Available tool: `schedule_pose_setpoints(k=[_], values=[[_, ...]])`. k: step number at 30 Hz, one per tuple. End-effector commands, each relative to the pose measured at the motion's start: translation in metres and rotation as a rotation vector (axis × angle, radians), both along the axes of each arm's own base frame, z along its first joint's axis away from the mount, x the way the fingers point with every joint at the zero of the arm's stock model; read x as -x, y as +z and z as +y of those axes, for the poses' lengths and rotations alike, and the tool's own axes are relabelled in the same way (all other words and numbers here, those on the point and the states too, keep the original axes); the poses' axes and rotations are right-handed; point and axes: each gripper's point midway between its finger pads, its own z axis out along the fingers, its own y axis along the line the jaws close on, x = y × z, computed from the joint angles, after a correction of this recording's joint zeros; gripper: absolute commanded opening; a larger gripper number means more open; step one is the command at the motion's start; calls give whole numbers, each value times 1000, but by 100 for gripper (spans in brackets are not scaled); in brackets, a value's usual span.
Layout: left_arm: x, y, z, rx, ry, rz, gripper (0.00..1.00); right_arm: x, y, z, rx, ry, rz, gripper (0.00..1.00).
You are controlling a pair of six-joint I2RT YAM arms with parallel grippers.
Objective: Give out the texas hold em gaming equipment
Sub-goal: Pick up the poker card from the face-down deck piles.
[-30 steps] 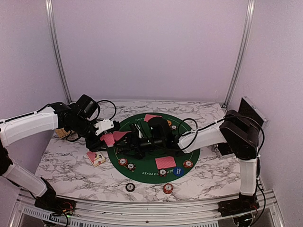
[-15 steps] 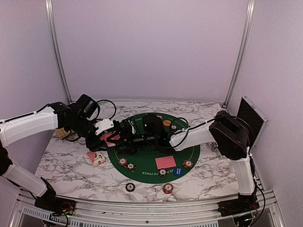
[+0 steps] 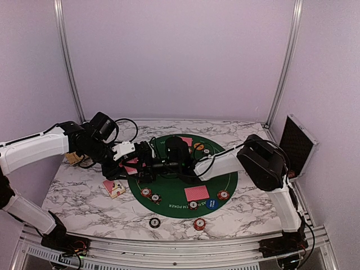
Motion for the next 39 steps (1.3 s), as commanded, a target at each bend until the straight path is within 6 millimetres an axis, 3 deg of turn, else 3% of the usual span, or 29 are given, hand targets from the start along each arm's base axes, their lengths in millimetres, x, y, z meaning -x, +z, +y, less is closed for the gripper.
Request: schedule_pose_setpoints(k=[1,10,17,26,39], values=[[-5,21,-9,57,-14,-44,6,2,18,13,-67,33,-5,88],[-5,21,-9,58,-19,-49,6,1,15,23,-75,63,18,85],[-4,21,-9,58,-20,-47,5,5,0,24,-41,98,42,83],[-4,22,-8,58,-21,-51,5,-3,-14,7,11,95,55,72],[-2,21,-8,60,-25,-46,5,-18,-6,-19,44,59,27,56]])
